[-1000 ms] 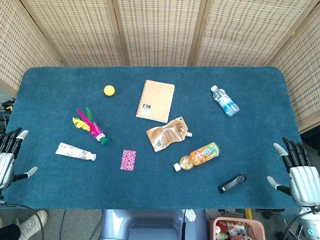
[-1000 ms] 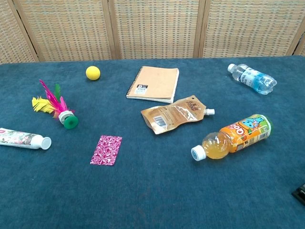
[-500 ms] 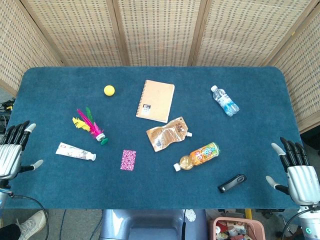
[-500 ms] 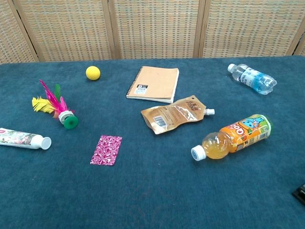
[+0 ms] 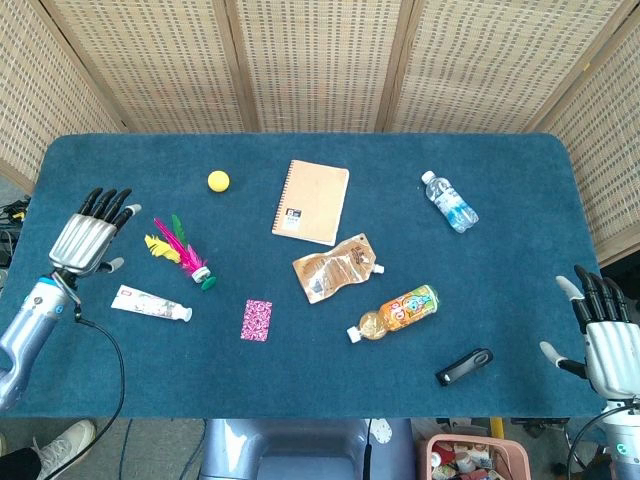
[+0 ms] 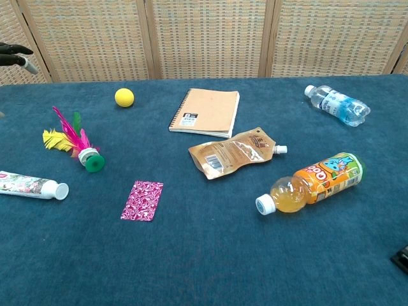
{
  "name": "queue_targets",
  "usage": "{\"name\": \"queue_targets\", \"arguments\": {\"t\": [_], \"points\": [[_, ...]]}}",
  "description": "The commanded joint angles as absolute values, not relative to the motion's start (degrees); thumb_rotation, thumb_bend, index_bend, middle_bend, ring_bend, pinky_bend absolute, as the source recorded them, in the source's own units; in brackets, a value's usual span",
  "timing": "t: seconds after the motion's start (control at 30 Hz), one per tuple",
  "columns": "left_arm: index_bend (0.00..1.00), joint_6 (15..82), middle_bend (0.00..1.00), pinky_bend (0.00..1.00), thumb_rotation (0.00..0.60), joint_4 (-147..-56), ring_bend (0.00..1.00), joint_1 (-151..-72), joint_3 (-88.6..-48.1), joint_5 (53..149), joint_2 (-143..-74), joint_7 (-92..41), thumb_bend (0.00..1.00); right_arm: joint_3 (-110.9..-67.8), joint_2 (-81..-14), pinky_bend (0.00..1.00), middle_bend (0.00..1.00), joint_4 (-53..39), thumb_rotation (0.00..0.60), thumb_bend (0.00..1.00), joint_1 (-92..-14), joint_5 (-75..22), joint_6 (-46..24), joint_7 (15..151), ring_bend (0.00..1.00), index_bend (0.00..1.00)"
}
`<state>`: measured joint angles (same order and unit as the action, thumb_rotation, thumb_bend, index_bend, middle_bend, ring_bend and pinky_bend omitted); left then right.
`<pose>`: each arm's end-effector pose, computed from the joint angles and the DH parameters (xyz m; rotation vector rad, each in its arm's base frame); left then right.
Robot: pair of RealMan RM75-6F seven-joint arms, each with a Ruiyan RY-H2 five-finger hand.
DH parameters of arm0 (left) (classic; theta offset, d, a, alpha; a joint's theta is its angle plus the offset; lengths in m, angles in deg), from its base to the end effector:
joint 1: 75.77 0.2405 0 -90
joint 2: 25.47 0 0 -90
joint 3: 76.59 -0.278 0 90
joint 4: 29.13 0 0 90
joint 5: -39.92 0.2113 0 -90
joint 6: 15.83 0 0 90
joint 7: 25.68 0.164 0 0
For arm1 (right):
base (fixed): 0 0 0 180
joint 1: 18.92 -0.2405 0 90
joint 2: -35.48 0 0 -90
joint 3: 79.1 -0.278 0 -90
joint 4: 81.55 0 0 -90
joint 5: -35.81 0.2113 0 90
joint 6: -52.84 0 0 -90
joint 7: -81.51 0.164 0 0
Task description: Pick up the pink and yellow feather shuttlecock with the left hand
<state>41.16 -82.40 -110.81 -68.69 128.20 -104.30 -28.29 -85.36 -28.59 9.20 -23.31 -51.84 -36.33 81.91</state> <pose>-0.3079 0.4222 0.1166 -1.7790 -0.5258 -0.6750 -0.3234 -0.2115 0.1888 1.3357 -0.7822 0.9838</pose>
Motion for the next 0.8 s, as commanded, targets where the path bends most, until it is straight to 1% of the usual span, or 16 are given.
{"name": "queue_targets", "arguments": {"t": [0.03,0.17,0.3,0.5,0.57,0.73,0.8], "points": [[0.27,35.8,0.0,0.0,0.6,-72.1,0.0,-116.5,-69.4,129.9,-111.0,-27.0,0.25,-85.7,-28.7,0.0,0.0,8.8,0.6,0.0,-23.4,-50.9,-35.7,82.0,0.0,0.0],[0.29,33.9,0.0,0.0,0.6,-65.9,0.0,-118.7,-70.6,130.7,-114.9,-25.3,0.26,-85.9,-28.9,0.0,0.0,8.6,0.6,0.0,-23.7,-50.3,-35.2,81.5,0.0,0.0],[0.3,33.5,0.0,0.0,0.6,-61.0,0.0,-120.3,-71.0,130.6,-118.8,-23.3,0.26,-86.0,-29.1,0.0,0.0,8.2,0.6,0.0,-24.0,-49.4,-34.3,81.4,0.0,0.0],[0.36,32.3,0.0,0.0,0.6,-56.0,0.0,-121.5,-71.9,129.7,-123.4,-25.6,0.26,-86.3,-29.2,0.0,0.0,7.8,0.6,0.0,-24.1,-48.2,-33.6,81.9,0.0,0.0],[0.39,32.3,0.0,0.0,0.6,-54.8,0.0,-121.9,-72.0,129.6,-124.2,-25.7,0.28,-86.3,-29.2,0.0,0.0,7.8,0.6,0.0,-24.2,-48.1,-33.5,81.9,0.0,0.0],[0.52,32.9,0.0,0.0,0.6,-53.4,0.0,-122.6,-72.3,129.2,-125.3,-25.8,0.38,-86.4,-29.3,0.0,0.0,7.6,0.6,0.0,-24.3,-47.9,-33.2,82.0,0.0,0.0],[0.56,33.2,0.0,0.0,0.6,-53.3,0.0,-122.7,-72.4,128.9,-125.4,-25.7,0.4,-86.4,-29.3,0.0,0.0,7.6,0.6,0.0,-24.4,-47.7,-33.0,82.1,0.0,0.0]]}}
